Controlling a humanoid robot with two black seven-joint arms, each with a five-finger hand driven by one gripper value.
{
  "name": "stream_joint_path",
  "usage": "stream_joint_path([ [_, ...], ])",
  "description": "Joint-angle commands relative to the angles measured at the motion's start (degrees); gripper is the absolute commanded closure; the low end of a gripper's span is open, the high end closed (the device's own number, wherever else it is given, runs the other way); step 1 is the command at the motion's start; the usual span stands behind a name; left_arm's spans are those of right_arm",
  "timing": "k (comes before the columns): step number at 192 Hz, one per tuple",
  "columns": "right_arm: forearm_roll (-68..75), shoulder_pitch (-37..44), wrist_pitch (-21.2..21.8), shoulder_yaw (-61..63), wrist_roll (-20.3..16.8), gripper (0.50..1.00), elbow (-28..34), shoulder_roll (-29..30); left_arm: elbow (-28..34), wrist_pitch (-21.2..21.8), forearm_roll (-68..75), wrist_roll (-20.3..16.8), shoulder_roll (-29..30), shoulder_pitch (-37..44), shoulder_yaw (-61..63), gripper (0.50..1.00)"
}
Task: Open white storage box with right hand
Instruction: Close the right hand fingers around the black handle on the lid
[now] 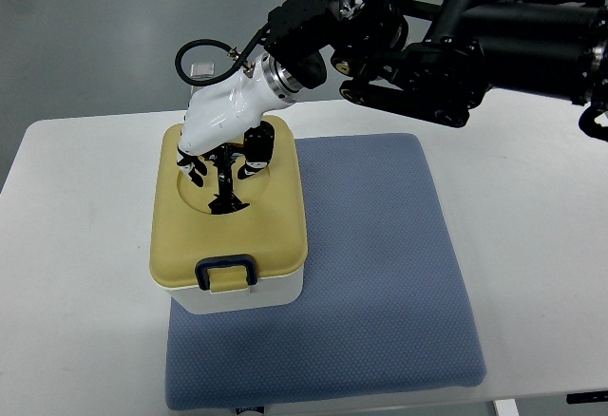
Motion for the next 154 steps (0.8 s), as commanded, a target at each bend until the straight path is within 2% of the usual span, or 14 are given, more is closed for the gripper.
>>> stream_joint_path([
  [1,-0.3,0.0,0.0,0.0,0.0,0.850,0.0,0.0,0.0,0.0,0.0,0.1,0.0,0.0,0.0,0.500],
  [53,-0.2,0.4,0.0,0.1,0.0,0.850,0.2,0.0,0.0,0.0,0.0,0.0,0.0,0.0,0.0,0.500],
  [61,-0.2,0.5,0.0,0.1,0.0,0.865,0.3,0.0,0.0,0.0,0.0,0.0,0.0,0.0,0.0,0.500],
  [75,-0.2,0.5,0.0,0.1,0.0,0.920,0.4,-0.1,0.0,0.0,0.0,0.0,0.0,0.0,0.0,0.500],
  [91,-0.2,0.5,0.0,0.1,0.0,0.942,0.4,-0.1,0.0,0.0,0.0,0.0,0.0,0.0,0.0,0.500],
  [109,-0.3,0.5,0.0,0.1,0.0,1.000,0.4,0.0,0.0,0.0,0.0,0.0,0.0,0.1,0.0,0.500],
  [154,-0.3,0.6,-0.1,0.2,0.0,1.000,0.5,-0.1,0.0,0.0,0.0,0.0,0.0,0.0,0.0,0.500],
])
